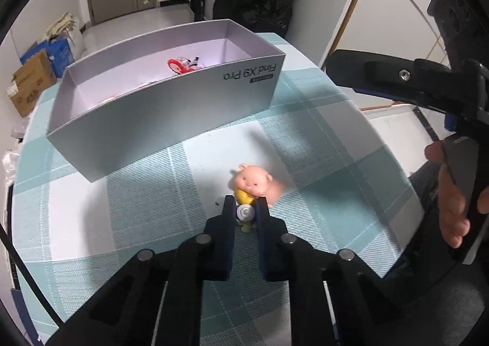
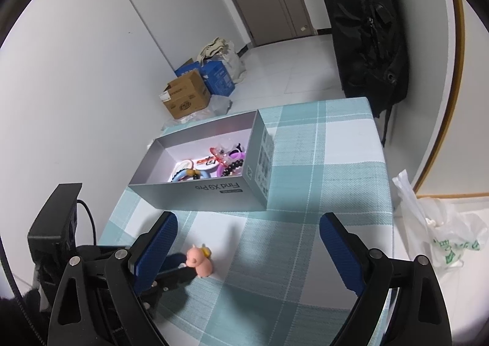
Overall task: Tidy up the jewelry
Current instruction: 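Withdraw both tools from the box toward the pink pig figurine, then grasp the small silver charm with the left tool while the right tool grasps the pink pig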
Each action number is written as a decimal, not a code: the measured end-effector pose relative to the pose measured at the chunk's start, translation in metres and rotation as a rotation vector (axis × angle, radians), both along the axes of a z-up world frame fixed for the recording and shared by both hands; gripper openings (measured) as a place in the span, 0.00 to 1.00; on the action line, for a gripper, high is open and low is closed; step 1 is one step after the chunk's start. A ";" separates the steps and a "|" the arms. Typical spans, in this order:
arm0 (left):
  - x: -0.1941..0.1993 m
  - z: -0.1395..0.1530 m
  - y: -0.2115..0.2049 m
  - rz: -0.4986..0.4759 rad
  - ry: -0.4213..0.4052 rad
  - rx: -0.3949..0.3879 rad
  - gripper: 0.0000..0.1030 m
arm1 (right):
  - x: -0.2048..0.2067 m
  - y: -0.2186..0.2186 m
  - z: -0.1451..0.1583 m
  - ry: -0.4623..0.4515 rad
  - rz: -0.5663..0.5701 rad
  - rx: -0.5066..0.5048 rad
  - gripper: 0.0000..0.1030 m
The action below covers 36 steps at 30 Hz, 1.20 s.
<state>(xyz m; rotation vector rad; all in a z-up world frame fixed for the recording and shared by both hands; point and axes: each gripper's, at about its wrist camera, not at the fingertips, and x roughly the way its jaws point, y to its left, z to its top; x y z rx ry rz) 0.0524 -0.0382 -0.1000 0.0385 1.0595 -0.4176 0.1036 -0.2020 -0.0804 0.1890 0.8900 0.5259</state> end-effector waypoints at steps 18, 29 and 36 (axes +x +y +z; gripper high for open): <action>-0.009 0.023 0.018 0.036 0.006 -0.044 0.08 | -0.003 0.008 -0.010 0.041 0.025 0.002 0.92; 0.001 0.046 0.064 0.207 -0.045 -0.193 0.08 | -0.017 0.051 -0.023 0.048 0.182 -0.078 0.89; 0.009 0.042 0.079 0.262 -0.024 -0.236 0.08 | -0.023 0.079 -0.031 0.026 0.256 -0.157 0.49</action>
